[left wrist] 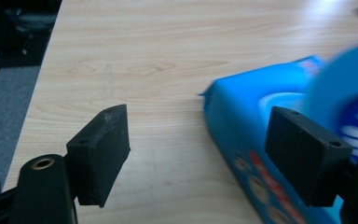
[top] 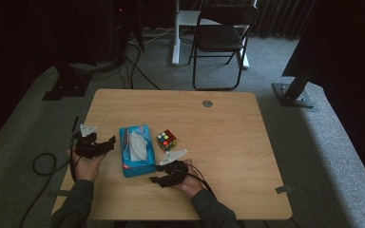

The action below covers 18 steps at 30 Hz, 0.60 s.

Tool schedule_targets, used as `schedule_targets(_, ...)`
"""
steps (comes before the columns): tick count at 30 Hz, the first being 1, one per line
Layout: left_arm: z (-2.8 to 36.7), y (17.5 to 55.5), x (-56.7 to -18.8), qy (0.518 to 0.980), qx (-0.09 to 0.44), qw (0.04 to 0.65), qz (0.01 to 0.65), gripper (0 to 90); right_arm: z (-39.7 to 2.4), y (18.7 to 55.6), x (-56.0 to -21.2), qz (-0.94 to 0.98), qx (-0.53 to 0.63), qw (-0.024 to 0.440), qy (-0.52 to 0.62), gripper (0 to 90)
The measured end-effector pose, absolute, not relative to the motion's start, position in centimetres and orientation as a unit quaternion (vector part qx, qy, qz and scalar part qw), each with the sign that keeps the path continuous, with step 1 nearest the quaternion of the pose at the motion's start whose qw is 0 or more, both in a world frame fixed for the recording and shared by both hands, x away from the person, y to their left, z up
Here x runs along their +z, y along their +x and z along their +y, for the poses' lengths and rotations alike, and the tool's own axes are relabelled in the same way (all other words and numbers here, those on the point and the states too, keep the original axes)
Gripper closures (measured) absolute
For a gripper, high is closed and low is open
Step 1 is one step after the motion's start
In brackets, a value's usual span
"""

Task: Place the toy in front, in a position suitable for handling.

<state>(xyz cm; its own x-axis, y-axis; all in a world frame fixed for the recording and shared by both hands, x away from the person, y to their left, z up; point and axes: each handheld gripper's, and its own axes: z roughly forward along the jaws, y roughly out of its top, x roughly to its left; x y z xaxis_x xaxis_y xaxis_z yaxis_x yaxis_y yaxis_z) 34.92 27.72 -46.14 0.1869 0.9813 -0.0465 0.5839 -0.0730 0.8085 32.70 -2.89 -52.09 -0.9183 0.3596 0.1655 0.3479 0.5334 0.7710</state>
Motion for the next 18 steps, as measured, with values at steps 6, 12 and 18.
schedule_targets(6,27.0,32.5,-44.9,0.691,0.271,0.381,0.551,23.5,-3.2,34.3,-52.7,0.865,0.428,0.035,0.26,53.0)
schedule_targets(12,26.9,30.8,-44.8,0.691,0.267,0.396,0.543,25.7,-1.5,34.7,-52.6,0.857,0.445,0.03,0.259,58.0)
schedule_targets(18,27.2,30.5,-44.7,0.682,0.273,0.403,0.546,25.7,2.4,34.9,-52.5,0.859,0.449,0.026,0.245,59.4)
